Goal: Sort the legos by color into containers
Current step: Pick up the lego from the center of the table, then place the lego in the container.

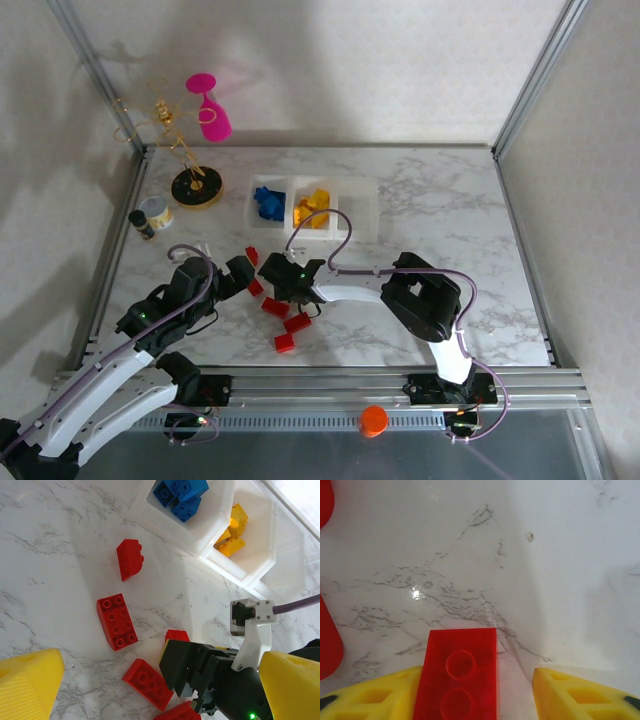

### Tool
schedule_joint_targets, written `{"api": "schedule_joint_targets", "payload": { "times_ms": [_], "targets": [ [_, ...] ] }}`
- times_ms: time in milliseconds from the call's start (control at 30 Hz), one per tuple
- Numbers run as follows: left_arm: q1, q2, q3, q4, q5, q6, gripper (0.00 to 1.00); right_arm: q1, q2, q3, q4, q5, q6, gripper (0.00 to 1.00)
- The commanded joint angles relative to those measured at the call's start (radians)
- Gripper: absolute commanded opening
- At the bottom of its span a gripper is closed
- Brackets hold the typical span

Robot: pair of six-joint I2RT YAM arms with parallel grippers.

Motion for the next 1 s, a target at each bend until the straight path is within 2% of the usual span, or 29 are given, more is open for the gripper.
{"api": "schedule_joint_targets", "payload": {
  "times_ms": [0, 333, 567, 800, 967],
  "targets": [
    [0.007, -0.007, -0.008, 0.012, -0.006, -0.016, 1.0, 0.012, -0.03, -0.018, -0.019, 0.035, -0.011, 0.51],
    [0.007, -0.009, 0.006, 0.011, 0.006, -0.017, 1.0, 0.008, -0.073, -0.033, -0.021, 0.063, -0.029, 0.33],
    [0.005, 0.008, 0.008, 0.053, 0.054, -0.012, 1.0, -0.024, -0.196, -0.093, -0.011, 0.079, -0.037, 0.3],
    [-0.005, 0.049, 0.005, 0.127, 0.12, 0.002, 1.0, -0.143, -0.333, -0.128, -0.019, 0.116, -0.111, 0.3],
    [-0.053, 0.08, -0.007, 0.192, 0.118, -0.008, 1.0, -0.27, -0.373, -0.119, -0.002, 0.126, -0.191, 0.31]
  ]
}}
